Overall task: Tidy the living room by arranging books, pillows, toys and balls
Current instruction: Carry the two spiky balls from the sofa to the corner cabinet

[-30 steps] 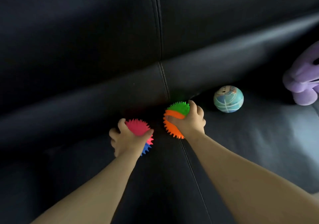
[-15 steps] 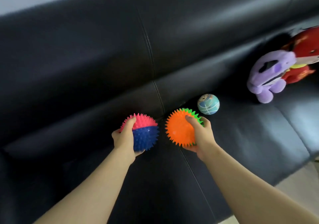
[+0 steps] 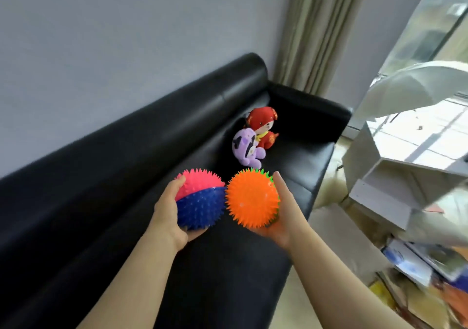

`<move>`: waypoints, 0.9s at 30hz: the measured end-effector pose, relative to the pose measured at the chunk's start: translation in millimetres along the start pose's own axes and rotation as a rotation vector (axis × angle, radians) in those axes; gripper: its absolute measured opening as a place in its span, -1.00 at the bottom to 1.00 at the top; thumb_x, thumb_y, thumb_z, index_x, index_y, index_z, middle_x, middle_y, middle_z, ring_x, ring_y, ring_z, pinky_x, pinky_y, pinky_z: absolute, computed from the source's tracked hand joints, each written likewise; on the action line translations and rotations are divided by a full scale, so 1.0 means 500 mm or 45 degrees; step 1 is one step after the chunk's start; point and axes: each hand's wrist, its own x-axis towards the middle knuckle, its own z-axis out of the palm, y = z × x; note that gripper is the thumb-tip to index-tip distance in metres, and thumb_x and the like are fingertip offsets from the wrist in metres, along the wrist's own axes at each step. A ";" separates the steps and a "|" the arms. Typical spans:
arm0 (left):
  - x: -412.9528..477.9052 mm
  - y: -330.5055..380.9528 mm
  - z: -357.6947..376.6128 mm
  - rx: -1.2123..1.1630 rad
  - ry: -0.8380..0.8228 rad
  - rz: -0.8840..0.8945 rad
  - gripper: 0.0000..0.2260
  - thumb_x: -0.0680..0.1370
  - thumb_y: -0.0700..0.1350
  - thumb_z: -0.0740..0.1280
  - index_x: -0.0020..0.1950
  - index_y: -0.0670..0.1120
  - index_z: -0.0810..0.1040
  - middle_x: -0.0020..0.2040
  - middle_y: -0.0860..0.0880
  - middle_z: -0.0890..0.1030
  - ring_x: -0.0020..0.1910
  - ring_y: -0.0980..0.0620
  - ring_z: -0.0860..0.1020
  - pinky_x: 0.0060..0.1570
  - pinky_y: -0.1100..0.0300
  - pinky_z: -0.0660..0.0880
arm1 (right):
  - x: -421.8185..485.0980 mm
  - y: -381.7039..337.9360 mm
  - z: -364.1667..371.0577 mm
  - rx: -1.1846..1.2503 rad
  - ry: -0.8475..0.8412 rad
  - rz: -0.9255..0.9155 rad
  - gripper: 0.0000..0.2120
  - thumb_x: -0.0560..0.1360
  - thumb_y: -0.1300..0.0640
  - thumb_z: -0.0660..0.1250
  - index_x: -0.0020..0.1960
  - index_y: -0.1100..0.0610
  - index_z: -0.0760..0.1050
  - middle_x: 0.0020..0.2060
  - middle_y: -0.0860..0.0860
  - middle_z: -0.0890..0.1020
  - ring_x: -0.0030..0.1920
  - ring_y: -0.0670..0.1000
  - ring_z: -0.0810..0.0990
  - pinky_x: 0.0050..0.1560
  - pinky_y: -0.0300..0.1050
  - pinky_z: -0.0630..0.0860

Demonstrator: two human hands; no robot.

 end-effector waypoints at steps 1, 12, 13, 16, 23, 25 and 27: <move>-0.031 -0.014 0.046 0.058 -0.080 -0.017 -0.77 0.46 0.09 0.35 0.00 0.01 0.43 -0.03 -0.14 0.50 -0.06 -0.19 0.52 -0.04 -0.13 0.49 | -0.036 -0.023 -0.041 0.086 0.048 -0.071 -0.09 -0.01 -0.36 0.53 0.27 -0.08 0.43 0.23 0.05 0.56 0.13 0.19 0.60 -0.08 0.23 0.55; -0.305 -0.319 0.409 0.373 -0.694 -0.428 -0.64 0.45 0.23 0.30 -0.04 -0.07 0.47 -0.04 -0.14 0.57 -0.08 -0.18 0.53 -0.07 0.01 0.45 | -0.446 -0.123 -0.441 0.745 0.433 -0.520 -0.53 0.45 -0.24 0.24 0.13 0.12 0.52 -0.01 0.18 0.64 -0.03 0.18 0.57 -0.06 0.01 0.50; -0.342 -0.369 0.436 0.401 -0.745 -0.493 -0.62 0.45 0.25 0.28 -0.04 -0.07 0.49 -0.03 -0.14 0.58 -0.09 -0.18 0.53 -0.07 0.02 0.44 | -0.496 -0.121 -0.492 0.813 0.451 -0.565 -0.56 0.49 -0.22 0.18 0.04 0.14 0.53 -0.14 0.18 0.66 -0.09 0.17 0.56 -0.10 0.00 0.47; -0.405 -0.472 0.482 0.417 -0.801 -0.641 -0.57 0.43 0.29 0.27 0.02 -0.05 0.52 0.00 -0.14 0.59 -0.08 -0.19 0.53 -0.07 0.03 0.44 | -0.595 -0.109 -0.584 0.911 0.464 -0.630 -0.57 0.50 -0.20 0.14 -0.13 0.16 0.52 -0.39 0.16 0.65 -0.20 0.14 0.53 -0.14 -0.04 0.42; -0.613 -0.746 0.586 0.469 -0.706 -0.817 -0.47 0.38 0.23 0.39 0.22 -0.05 0.45 0.17 -0.18 0.53 0.02 -0.29 0.51 -0.03 -0.15 0.45 | -0.819 -0.075 -0.839 1.064 0.703 -0.611 -0.57 0.46 -0.25 0.22 -0.03 0.13 0.46 -0.13 0.17 0.53 -0.14 0.19 0.51 -0.03 0.15 0.46; -0.697 -0.845 0.622 0.429 -0.688 -0.873 -0.47 0.37 0.19 0.42 0.24 -0.05 0.44 0.18 -0.19 0.52 0.04 -0.31 0.49 -0.02 -0.18 0.44 | -0.898 -0.076 -0.943 1.089 0.728 -0.609 -0.58 0.46 -0.25 0.23 -0.03 0.12 0.43 -0.13 0.16 0.51 -0.14 0.19 0.49 0.08 0.18 0.44; -0.744 -0.905 0.646 0.388 -0.690 -0.924 -0.46 0.37 0.18 0.43 0.23 -0.06 0.45 0.17 -0.19 0.52 0.03 -0.30 0.50 0.04 -0.17 0.45 | -0.942 -0.080 -1.005 1.147 0.766 -0.633 -0.58 0.47 -0.25 0.23 0.02 0.12 0.41 -0.14 0.15 0.49 -0.15 0.19 0.48 0.14 0.20 0.44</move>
